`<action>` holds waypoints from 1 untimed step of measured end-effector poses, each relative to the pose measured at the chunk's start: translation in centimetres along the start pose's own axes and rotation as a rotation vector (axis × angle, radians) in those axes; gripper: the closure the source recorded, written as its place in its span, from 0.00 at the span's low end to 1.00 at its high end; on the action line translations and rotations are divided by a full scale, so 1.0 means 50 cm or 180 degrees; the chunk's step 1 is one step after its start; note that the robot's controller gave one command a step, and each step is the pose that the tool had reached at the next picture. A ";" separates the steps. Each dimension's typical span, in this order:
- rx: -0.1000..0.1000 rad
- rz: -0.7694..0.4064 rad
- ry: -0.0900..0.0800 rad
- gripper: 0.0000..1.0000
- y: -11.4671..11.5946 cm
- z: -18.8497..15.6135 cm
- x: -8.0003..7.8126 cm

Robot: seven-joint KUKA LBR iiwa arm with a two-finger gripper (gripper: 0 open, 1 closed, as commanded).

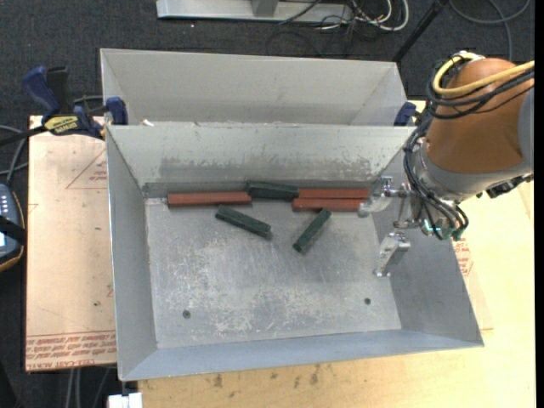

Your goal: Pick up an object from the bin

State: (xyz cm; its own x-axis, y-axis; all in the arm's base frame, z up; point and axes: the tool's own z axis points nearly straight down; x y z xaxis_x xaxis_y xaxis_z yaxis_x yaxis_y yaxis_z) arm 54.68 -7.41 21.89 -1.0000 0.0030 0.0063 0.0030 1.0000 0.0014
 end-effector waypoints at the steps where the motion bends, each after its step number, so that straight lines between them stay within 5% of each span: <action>1: 0.0003 -0.0007 -0.0024 0.00 0.001 -0.008 -0.003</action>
Offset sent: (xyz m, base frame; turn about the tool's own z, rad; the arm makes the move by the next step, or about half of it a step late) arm 0.0761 0.0439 -0.0854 -0.0093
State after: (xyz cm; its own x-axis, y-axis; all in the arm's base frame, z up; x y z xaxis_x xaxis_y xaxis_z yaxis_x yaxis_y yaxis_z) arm 54.84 -7.39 22.29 -1.0000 0.0007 -0.0012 0.0007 1.0000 0.0004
